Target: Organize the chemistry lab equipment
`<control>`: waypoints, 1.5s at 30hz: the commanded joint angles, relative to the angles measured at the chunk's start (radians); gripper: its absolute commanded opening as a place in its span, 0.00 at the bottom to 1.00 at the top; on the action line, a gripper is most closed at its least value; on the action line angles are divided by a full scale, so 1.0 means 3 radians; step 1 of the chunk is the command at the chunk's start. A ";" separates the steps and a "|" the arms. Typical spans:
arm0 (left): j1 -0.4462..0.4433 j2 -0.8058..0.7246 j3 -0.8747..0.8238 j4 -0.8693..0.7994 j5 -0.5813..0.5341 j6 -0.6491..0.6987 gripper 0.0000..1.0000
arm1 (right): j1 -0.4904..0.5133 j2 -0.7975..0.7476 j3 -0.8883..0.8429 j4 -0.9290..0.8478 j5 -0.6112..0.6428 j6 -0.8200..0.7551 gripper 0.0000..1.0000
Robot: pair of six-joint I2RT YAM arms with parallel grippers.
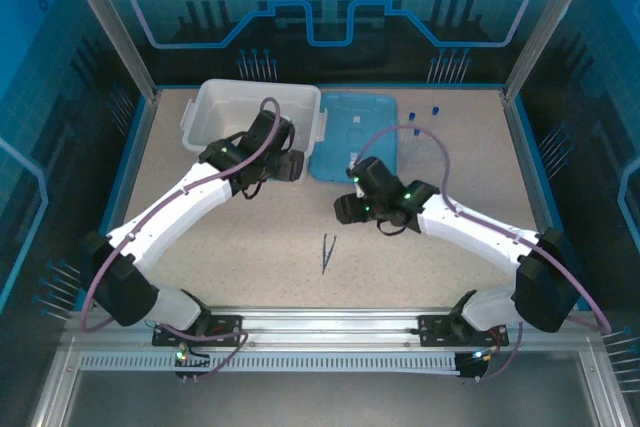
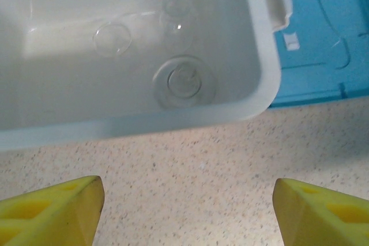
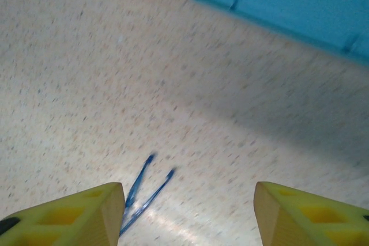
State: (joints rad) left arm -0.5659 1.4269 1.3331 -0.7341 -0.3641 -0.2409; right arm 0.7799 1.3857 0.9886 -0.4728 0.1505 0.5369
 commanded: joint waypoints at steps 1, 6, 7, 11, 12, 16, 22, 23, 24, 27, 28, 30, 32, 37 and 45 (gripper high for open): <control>-0.0012 -0.0206 -0.0193 0.0069 -0.0092 -0.0101 0.78 | 0.0274 0.0059 -0.0048 -0.0085 0.0222 0.0518 0.61; -0.0014 -0.0384 -0.0462 0.0147 -0.0080 -0.0158 0.79 | 0.0563 0.0325 -0.0060 -0.0101 0.0318 0.0842 0.60; -0.0008 -0.0418 -0.0518 0.0165 -0.0081 -0.0171 0.79 | 0.0623 0.0400 -0.0049 -0.0105 0.0339 0.0889 0.59; -0.0003 -0.0499 -0.0678 0.0234 -0.0040 -0.0236 0.80 | 0.0791 0.0772 0.0102 -0.0216 0.0353 0.1028 0.57; 0.0013 -0.0512 -0.0706 0.0242 -0.0017 -0.0259 0.80 | 0.0835 0.0854 0.0129 -0.0215 0.0345 0.1056 0.56; 0.0092 -0.0584 -0.0836 0.0294 0.0079 -0.0311 0.81 | 0.0936 0.1026 0.0193 -0.0189 0.0320 0.1113 0.55; 0.0267 -0.0709 -0.1006 0.0371 0.0224 -0.0341 0.81 | 0.0939 0.1134 0.0218 -0.0179 0.0295 0.1093 0.54; 0.0275 -0.0720 -0.1019 0.0380 0.0231 -0.0343 0.81 | 0.0941 0.1156 0.0230 -0.0180 0.0286 0.1084 0.53; 0.0281 -0.0727 -0.1032 0.0391 0.0245 -0.0348 0.81 | 0.0944 0.1189 0.0250 -0.0178 0.0283 0.1071 0.53; 0.0299 -0.0714 -0.1053 0.0412 0.0267 -0.0362 0.81 | 0.0944 0.1276 0.0313 -0.0167 0.0248 0.1045 0.53; 0.0304 -0.0712 -0.1062 0.0416 0.0274 -0.0362 0.81 | 0.0941 0.1305 0.0337 -0.0172 0.0240 0.1029 0.53; 0.0312 -0.0712 -0.1079 0.0435 0.0293 -0.0367 0.81 | 0.0943 0.1354 0.0374 -0.0188 0.0240 0.1025 0.53; 0.0321 -0.0712 -0.1089 0.0438 0.0295 -0.0362 0.81 | 0.0939 0.1379 0.0390 -0.0198 0.0245 0.1017 0.52; 0.0342 -0.0702 -0.1105 0.0468 0.0330 -0.0364 0.81 | 0.0924 0.1444 0.0425 -0.0208 0.0237 0.1001 0.51; 0.0367 -0.0666 -0.1117 0.0494 0.0384 -0.0368 0.81 | 0.0912 0.1543 0.0514 -0.0333 0.0284 0.0914 0.42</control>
State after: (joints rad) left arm -0.4644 1.2308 1.0157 -0.5983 -0.2714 -0.3416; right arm 1.0527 1.8294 1.1183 -0.5308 0.2276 0.8227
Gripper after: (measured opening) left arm 0.814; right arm 0.433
